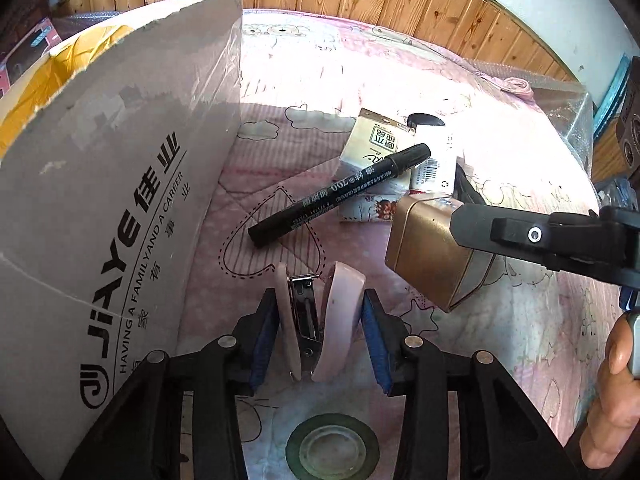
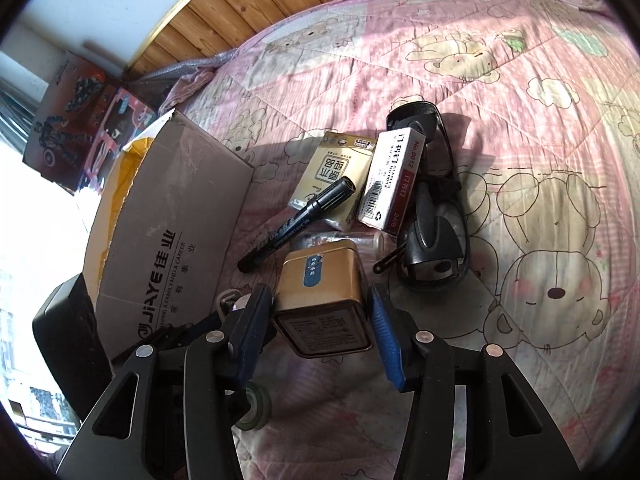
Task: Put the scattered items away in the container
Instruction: 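Grasp the pink stapler with the left tool while the right tool grasps the gold tin, then carry the pink stapler and gold tin over the cardboard box with both tools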
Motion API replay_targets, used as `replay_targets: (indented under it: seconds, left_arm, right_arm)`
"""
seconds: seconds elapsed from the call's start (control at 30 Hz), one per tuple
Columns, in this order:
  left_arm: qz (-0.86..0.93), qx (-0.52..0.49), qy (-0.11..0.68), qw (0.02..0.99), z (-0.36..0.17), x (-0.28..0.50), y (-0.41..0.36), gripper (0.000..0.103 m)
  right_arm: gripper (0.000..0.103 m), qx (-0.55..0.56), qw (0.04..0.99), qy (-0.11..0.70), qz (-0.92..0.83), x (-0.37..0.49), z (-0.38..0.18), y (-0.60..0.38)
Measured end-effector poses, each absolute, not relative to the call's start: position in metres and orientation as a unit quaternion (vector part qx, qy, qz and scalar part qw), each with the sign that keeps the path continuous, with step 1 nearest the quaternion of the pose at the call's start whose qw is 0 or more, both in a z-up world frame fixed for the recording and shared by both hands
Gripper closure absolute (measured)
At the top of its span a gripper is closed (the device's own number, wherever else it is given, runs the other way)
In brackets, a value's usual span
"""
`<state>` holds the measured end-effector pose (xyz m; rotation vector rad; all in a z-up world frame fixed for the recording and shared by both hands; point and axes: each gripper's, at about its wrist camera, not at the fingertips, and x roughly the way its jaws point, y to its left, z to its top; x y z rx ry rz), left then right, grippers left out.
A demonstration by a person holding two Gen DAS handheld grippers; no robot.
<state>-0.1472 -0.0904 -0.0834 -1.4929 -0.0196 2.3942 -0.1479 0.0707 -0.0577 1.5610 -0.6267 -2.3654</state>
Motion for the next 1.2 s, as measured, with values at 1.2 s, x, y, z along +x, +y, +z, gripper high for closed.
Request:
replay_targets:
  seconds: [1.2]
  left_arm:
    - [0.831, -0.528, -0.038, 0.175, -0.094, -0.147, -0.093, 0.062]
  right_arm:
    - [0.049, 0.555, 0.107, -0.192, -0.803, -0.144, -0.076, 0.067]
